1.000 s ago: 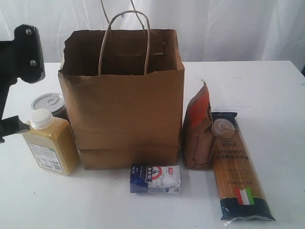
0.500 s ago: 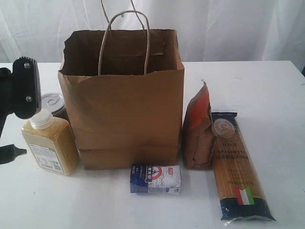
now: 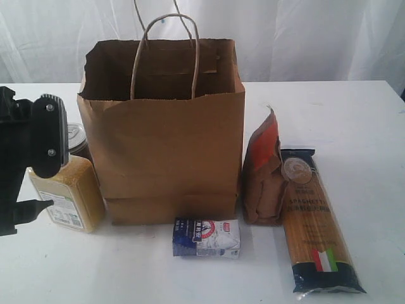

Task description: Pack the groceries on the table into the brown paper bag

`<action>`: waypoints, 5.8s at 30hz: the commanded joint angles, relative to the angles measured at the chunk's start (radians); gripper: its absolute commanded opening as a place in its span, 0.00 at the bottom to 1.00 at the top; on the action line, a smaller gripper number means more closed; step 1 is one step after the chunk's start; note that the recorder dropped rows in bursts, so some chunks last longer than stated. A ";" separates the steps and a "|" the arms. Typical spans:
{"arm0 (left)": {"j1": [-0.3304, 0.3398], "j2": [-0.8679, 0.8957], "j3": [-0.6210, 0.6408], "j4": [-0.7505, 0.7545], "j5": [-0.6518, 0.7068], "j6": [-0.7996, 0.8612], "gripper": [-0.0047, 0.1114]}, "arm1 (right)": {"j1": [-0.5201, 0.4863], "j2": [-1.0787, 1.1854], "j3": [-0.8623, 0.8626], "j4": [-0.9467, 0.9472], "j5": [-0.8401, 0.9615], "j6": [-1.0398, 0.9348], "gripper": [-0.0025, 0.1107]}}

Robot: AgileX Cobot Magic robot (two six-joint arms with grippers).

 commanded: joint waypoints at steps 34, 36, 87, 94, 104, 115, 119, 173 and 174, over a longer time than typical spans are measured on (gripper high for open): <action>0.077 0.124 0.007 -0.093 0.012 -0.005 0.92 | -0.003 -0.002 0.008 0.006 -0.042 0.003 0.02; 0.077 0.115 0.007 -0.093 -0.012 -0.009 0.89 | -0.003 -0.002 0.008 0.006 -0.042 0.003 0.02; 0.175 0.054 0.007 -0.207 -0.186 -0.978 0.87 | -0.003 -0.002 0.053 0.058 -0.072 0.003 0.02; 0.175 0.090 0.007 -0.213 -0.199 -1.029 0.78 | -0.003 -0.002 0.053 0.058 -0.084 0.003 0.02; 0.175 0.101 0.007 -0.220 -0.220 -1.034 0.35 | -0.003 -0.002 0.053 0.059 -0.085 0.003 0.02; 0.175 0.095 0.007 -0.220 -0.196 -1.031 0.22 | -0.003 -0.002 0.053 0.067 -0.085 0.003 0.02; 0.175 0.058 0.007 -0.217 -0.162 -1.003 0.09 | -0.003 -0.002 0.053 0.074 -0.085 0.003 0.02; 0.045 -0.110 0.009 -0.326 0.187 -0.872 0.56 | -0.003 -0.002 0.053 0.119 -0.084 0.003 0.02; 0.045 -0.110 0.009 -0.326 0.187 -0.872 0.56 | -0.003 -0.002 0.053 0.122 -0.084 0.003 0.02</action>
